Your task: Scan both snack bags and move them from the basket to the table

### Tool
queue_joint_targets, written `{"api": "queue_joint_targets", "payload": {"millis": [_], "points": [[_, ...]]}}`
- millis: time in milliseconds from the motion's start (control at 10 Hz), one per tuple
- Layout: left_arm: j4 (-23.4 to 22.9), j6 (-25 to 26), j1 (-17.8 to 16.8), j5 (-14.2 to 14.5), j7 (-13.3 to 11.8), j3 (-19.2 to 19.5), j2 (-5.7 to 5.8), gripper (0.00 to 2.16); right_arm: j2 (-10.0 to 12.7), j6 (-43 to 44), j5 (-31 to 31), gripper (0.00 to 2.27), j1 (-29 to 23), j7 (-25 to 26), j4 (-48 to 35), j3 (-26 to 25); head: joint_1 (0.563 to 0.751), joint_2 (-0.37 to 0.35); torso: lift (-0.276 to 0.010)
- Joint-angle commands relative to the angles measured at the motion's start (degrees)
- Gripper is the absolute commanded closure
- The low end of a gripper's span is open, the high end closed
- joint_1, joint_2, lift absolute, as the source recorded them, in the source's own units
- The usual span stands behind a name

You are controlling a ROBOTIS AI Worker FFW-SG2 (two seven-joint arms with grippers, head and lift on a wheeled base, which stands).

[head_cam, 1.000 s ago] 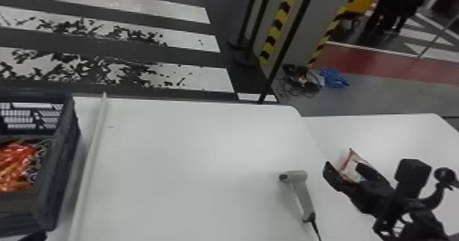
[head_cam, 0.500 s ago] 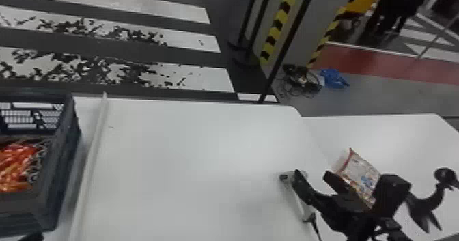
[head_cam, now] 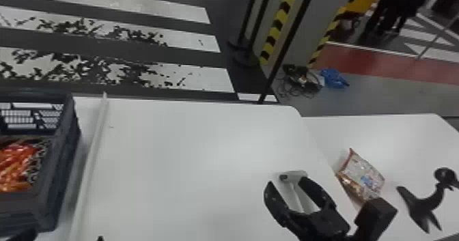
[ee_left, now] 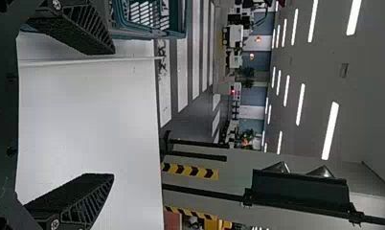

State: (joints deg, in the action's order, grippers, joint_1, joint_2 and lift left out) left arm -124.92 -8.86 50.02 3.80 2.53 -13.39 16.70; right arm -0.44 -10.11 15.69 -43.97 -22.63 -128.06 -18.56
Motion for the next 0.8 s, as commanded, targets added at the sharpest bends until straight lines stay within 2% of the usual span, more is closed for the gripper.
{"api": "queue_joint_targets", "payload": {"millis": [0,300,400,600,700], "points": [[-1.1,1.8,0.1,0.1,0.5,0.1,0.00,0.08,0.0,5.4,-1.8,0.07,-2.3,0.0,0.4,3.3,0.695,-0.316,-0.098],[-5.1,9.9,-0.3,0.5,1.4,2.6,0.00,0.07,0.5,9.4,-2.9,0.07,-2.8,0.1,5.5,6.1,0.695,-0.242,-0.098],[-6.9,12.9,-0.4,0.8,1.5,3.6,0.00,0.07,0.5,11.6,-2.7,0.08,-2.8,0.1,7.1,6.1,0.695,-0.220,-0.098],[-8.4,15.0,-0.7,1.9,1.5,4.5,0.00,0.07,0.5,13.1,-2.3,0.08,-2.7,0.3,8.4,5.8,0.695,-0.195,-0.098],[-10.3,18.1,-0.8,3.1,1.2,5.0,0.09,0.07,0.5,13.3,-2.2,0.08,-2.7,0.7,8.5,5.4,0.695,-0.192,-0.098]]}}
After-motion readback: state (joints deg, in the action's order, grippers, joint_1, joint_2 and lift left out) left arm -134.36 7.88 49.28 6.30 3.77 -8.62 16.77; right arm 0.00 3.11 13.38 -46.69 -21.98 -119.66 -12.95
